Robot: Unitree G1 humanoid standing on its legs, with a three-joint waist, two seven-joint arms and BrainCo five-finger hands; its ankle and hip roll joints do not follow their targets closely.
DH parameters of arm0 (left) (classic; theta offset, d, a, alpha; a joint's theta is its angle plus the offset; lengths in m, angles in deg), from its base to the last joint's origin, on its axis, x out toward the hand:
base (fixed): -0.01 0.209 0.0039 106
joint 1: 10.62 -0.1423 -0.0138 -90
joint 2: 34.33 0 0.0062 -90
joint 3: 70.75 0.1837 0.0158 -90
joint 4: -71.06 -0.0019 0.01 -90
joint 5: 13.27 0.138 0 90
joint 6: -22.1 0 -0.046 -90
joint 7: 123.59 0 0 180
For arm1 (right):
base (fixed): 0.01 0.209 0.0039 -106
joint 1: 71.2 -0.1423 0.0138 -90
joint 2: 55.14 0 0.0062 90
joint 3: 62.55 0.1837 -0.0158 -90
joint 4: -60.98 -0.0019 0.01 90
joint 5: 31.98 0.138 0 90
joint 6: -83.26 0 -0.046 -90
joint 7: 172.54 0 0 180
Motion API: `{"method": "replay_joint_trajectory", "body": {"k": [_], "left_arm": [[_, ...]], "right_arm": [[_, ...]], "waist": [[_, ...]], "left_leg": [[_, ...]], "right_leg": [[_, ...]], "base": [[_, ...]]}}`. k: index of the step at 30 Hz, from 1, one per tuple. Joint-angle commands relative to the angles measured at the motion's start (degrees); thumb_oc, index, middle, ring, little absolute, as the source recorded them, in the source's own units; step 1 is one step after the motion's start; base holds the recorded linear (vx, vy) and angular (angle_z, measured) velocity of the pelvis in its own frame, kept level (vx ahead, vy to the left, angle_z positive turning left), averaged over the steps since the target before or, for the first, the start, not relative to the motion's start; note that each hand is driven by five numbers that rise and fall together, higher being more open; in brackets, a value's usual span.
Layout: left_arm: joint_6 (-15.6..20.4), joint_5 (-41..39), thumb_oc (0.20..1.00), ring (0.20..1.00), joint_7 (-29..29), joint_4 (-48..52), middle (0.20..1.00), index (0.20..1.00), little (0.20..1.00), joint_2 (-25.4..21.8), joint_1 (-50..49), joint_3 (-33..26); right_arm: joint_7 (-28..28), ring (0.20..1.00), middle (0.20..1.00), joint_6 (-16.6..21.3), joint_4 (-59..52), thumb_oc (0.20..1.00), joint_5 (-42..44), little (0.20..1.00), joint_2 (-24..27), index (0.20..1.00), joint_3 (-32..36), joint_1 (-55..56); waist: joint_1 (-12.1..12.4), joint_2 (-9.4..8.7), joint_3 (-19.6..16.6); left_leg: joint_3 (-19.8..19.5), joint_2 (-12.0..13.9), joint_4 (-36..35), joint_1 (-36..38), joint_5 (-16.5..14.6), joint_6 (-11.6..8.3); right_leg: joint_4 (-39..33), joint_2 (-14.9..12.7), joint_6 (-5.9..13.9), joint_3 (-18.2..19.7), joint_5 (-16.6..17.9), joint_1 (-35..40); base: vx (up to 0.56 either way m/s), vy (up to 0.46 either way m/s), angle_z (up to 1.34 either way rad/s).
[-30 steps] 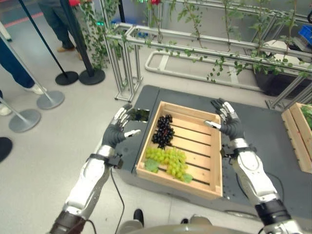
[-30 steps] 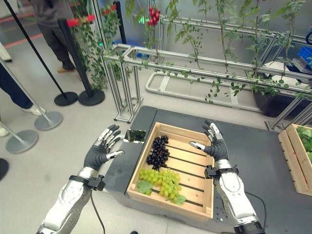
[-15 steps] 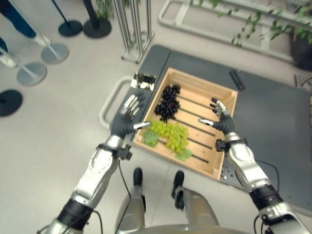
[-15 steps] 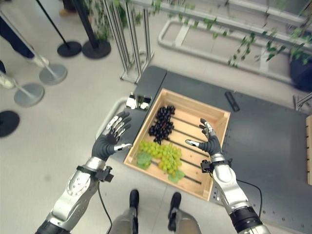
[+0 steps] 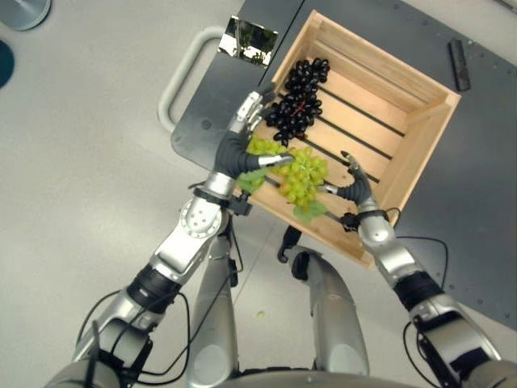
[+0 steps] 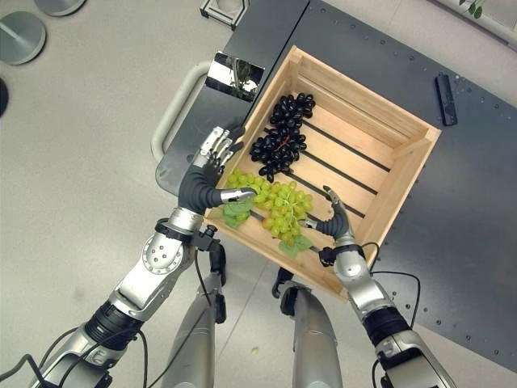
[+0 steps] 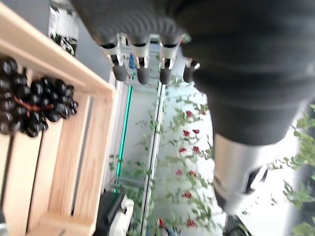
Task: Pick up the fruits from the basket on one side to the basket on the other side
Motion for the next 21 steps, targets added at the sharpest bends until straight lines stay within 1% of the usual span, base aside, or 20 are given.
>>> {"method": "replay_joint_trajectory", "body": {"k": [1,5,7,10,13,14,15,19,21], "left_arm": [[2.7,4.8,1.000,1.000,-1.6,5.9,1.000,1.000,1.000,-0.1,1.2,-1.4],[2.6,5.8,1.000,1.000,-2.7,5.4,1.000,1.000,1.000,1.0,2.3,-0.9],[2.3,6.3,1.000,1.000,-3.2,5.3,1.000,1.000,1.000,1.2,2.3,-0.9],[1.9,7.7,1.000,1.000,-4.1,5.2,1.000,1.000,1.000,1.1,2.2,-1.3],[1.7,9.0,1.000,1.000,-5.1,6.0,1.000,1.000,1.000,1.0,1.6,-2.2],[1.6,9.0,1.000,1.000,-5.0,6.0,1.000,1.000,1.000,1.0,1.6,-2.2],[1.4,9.0,1.000,1.000,-5.0,6.3,1.000,1.000,1.000,1.0,0.9,-2.5],[1.0,9.6,1.000,1.000,-5.2,6.4,1.000,1.000,1.000,0.7,0.1,-2.4],[1.1,9.7,1.000,1.000,-5.5,6.9,1.000,1.000,1.000,0.2,-0.5,-2.7]], "right_arm": [[2.3,1.000,1.000,0.5,-2.0,1.000,-2.5,1.000,0.1,1.000,-1.5,-3.5],[3.4,1.000,1.000,-0.4,-0.4,1.000,-4.4,1.000,0.2,1.000,-2.5,-7.4],[4.2,1.000,1.000,-0.8,-1.1,1.000,-6.2,1.000,0.3,1.000,-3.0,-8.8],[4.0,1.000,1.000,-0.9,-3.3,1.000,-6.8,1.000,-0.4,1.000,-3.5,-9.3],[3.2,1.000,1.000,0.1,-8.8,1.000,-6.6,1.000,-1.1,1.000,-3.7,-8.2],[3.2,1.000,1.000,0.1,-8.9,1.000,-6.6,1.000,-1.1,1.000,-3.7,-8.2],[3.0,1.000,1.000,0.3,-11.7,1.000,-7.0,1.000,-1.3,1.000,-3.7,-7.1],[3.4,1.000,1.000,0.6,-14.8,1.000,-7.4,1.000,-2.0,1.000,-3.0,-4.8],[2.7,1.000,1.000,0.8,-16.3,1.000,-6.8,1.000,-2.6,1.000,-3.3,-3.1]], "waist": [[0.1,-1.97,-1.2],[0.2,-2.06,-1.2],[0.2,-2.20,-1.2],[0.4,-2.47,-1.2],[0.5,-2.67,-1.2],[0.5,-2.66,-1.2],[0.5,-2.63,-1.2],[0.5,-2.54,-1.2],[0.5,-2.55,-1.2]], "left_leg": [[0.2,-1.9,5.3,-1.9,-5.3,2.32],[0.1,-2.3,4.7,-2.7,-5.3,2.54],[0.1,-2.5,4.8,-3.3,-5.4,2.65],[0.0,-2.7,4.4,-3.5,-5.3,2.80],[-0.3,-3.2,3.3,-3.2,-5.1,2.96],[-0.3,-3.2,3.3,-3.2,-5.1,2.96],[-0.5,-3.3,3.0,-2.9,-4.9,2.94],[-0.9,-3.4,2.3,-1.7,-4.8,2.85],[-0.9,-3.6,1.8,-0.1,-4.7,2.84]], "right_leg": [[-11.7,-2.0,9.07,3.2,8.2,2.3],[-12.2,-2.3,9.31,3.1,8.6,1.5],[-12.5,-2.4,9.45,3.1,8.8,1.2],[-13.1,-2.5,9.63,2.9,9.1,1.1],[-13.5,-2.8,9.93,2.6,9.2,1.3],[-13.5,-2.8,9.93,2.5,9.2,1.3],[-13.5,-3.0,9.99,2.0,9.1,1.8],[-13.6,-3.4,10.14,0.8,8.8,3.4],[-13.9,-3.4,10.12,0.6,8.6,4.9]], "base": [[0.00,0.060,-0.08],[0.00,0.077,0.01],[0.01,0.061,0.01],[0.01,0.041,0.02],[0.03,0.042,0.02],[0.04,0.024,0.02],[0.00,0.000,0.00],[0.03,-0.008,0.07],[0.03,0.022,0.13]]}}
